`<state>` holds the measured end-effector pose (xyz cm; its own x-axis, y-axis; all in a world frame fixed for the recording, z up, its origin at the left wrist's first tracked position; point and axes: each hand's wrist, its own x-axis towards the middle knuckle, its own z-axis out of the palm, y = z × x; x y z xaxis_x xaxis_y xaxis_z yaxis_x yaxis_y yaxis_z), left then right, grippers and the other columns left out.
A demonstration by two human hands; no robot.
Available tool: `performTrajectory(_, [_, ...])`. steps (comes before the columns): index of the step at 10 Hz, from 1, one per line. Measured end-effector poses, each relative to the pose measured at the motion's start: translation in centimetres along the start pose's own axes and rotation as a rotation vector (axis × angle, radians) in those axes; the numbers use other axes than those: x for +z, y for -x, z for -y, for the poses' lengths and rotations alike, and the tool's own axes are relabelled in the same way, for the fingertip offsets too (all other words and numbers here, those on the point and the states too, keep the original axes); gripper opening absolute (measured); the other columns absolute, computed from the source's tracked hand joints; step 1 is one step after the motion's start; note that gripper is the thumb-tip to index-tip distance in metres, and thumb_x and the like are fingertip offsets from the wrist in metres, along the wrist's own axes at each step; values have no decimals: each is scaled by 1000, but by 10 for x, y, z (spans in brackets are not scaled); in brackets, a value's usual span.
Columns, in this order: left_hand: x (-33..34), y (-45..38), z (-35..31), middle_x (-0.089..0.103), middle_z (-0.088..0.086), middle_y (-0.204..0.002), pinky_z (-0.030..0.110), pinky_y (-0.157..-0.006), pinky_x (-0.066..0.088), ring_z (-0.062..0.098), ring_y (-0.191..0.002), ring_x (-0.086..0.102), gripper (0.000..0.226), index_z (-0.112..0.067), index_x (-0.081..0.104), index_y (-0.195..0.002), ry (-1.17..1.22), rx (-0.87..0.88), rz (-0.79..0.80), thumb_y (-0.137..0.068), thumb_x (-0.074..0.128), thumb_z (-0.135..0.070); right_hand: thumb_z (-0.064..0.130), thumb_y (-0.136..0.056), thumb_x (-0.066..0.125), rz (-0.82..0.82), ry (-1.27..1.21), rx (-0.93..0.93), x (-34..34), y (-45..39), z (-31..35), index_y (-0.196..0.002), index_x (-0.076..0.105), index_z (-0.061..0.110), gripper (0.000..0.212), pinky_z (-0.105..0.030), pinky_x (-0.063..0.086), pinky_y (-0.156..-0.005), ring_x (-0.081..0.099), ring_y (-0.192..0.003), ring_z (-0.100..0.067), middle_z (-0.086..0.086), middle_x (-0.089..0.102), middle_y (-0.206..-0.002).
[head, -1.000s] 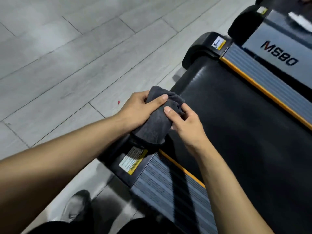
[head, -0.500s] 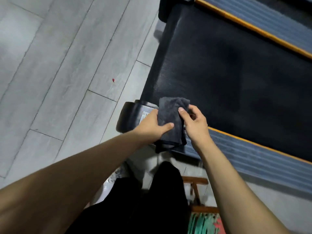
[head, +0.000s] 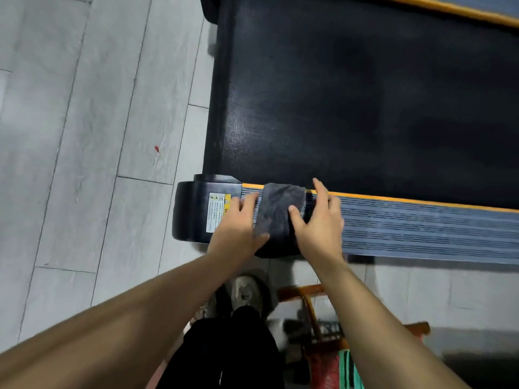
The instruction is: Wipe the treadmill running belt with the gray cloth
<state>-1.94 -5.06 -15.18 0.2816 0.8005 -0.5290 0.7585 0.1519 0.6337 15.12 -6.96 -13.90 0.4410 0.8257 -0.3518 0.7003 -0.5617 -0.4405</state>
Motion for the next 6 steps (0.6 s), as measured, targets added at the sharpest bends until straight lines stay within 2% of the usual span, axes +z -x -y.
performTrajectory(1, [9,1,19,53,17,-136,50,-78,55,39,-100,57,98,-28,46,-150,-411,189,-6,-62,89,-32,32,-85,64,-30,208,-195,9,10,-5,-148,38,27,69,-45,37,-101,46,-125,-24,-2,46,-142])
performTrajectory(2, [8,7,7,52,15,-139,45,-82,50,36,-102,55,95,-32,44,-151,-603,210,-18,-66,86,-40,29,-89,62,121,364,-312,15,30,-12,-151,37,25,67,-47,38,-104,47,-130,-29,-4,38,-155])
performTrajectory(3, [-3,9,-9,37,7,-151,42,-100,40,31,-127,43,84,-38,19,-159,-649,152,77,-90,65,-47,36,-98,47,298,375,-250,5,31,-9,-157,17,32,66,-43,26,-115,30,-143,-23,3,15,-165])
performTrajectory(4, [-26,15,-27,42,2,-150,45,-103,42,31,-126,46,71,-37,23,-158,-546,161,87,-95,57,-40,34,-98,47,264,293,-286,-22,27,13,-156,21,30,64,-41,24,-116,27,-145,-22,3,19,-164])
performTrajectory(6, [-106,37,-80,47,-3,-150,46,-102,44,29,-128,50,57,-32,39,-151,-523,264,-79,-96,56,-38,29,-94,54,73,221,-417,-94,21,80,-150,39,26,58,-40,32,-111,39,-137,-23,0,37,-155])
